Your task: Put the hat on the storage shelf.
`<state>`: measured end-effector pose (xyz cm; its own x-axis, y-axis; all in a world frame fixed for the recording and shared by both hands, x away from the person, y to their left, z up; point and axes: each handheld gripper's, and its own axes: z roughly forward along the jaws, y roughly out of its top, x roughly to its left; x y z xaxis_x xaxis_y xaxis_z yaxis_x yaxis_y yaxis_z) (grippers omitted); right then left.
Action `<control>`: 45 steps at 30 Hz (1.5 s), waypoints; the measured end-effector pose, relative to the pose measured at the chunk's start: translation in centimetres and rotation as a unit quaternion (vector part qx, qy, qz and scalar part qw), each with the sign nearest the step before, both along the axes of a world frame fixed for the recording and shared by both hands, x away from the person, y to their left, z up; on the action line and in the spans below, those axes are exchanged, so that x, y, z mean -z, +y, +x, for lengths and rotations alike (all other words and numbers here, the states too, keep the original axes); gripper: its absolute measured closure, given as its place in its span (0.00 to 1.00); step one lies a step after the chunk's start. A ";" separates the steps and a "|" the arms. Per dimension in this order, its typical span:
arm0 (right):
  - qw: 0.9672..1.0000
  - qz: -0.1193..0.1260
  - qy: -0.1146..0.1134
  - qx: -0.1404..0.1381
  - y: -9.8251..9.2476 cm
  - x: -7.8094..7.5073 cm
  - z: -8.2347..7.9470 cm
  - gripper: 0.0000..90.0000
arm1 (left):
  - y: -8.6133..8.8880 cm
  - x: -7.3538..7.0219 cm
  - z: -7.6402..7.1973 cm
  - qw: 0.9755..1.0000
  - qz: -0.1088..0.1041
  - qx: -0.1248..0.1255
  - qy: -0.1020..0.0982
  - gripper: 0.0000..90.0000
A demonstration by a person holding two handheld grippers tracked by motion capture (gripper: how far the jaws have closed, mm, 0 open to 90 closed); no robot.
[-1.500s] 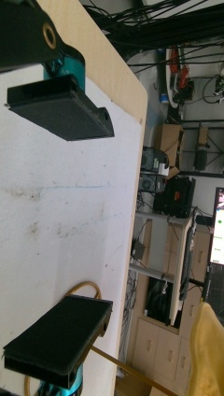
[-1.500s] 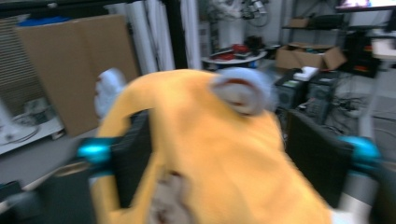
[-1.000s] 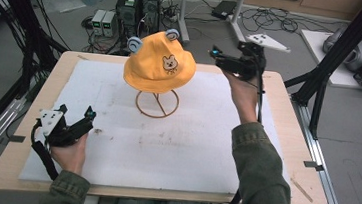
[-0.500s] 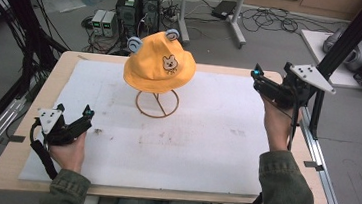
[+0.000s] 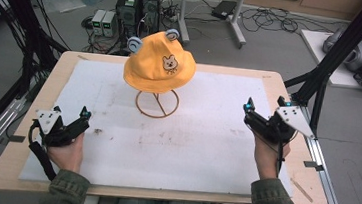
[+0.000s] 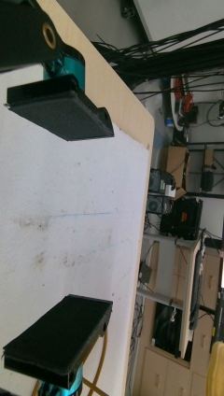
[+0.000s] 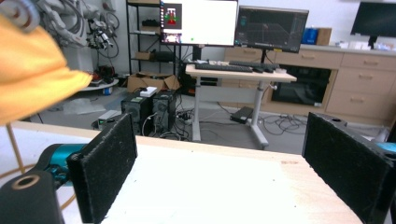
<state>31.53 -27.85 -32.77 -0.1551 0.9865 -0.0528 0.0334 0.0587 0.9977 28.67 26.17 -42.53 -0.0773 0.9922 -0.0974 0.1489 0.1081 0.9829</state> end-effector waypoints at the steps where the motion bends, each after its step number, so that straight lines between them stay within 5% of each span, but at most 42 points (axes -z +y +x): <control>1: 1.000 -0.005 -0.001 0.001 0.1 0.6 -0.2 0.11 | 0.0 0.0 0.0 1.000 0.000 -0.001 -0.001 0.16; 11: 0.999 0.007 0.034 0.005 -0.1 6.9 -1.0 0.11 | 0.2 0.2 0.0 1.000 -0.001 -0.003 0.003 0.16; 16: 0.999 0.009 0.047 0.005 -0.3 8.5 -1.0 0.11 | 0.2 0.3 0.0 1.000 0.001 -0.002 0.005 0.16; 45: 0.999 0.016 0.049 -0.001 -0.1 8.5 -0.8 0.11 | 0.1 0.5 -0.3 1.000 0.002 0.004 0.006 0.16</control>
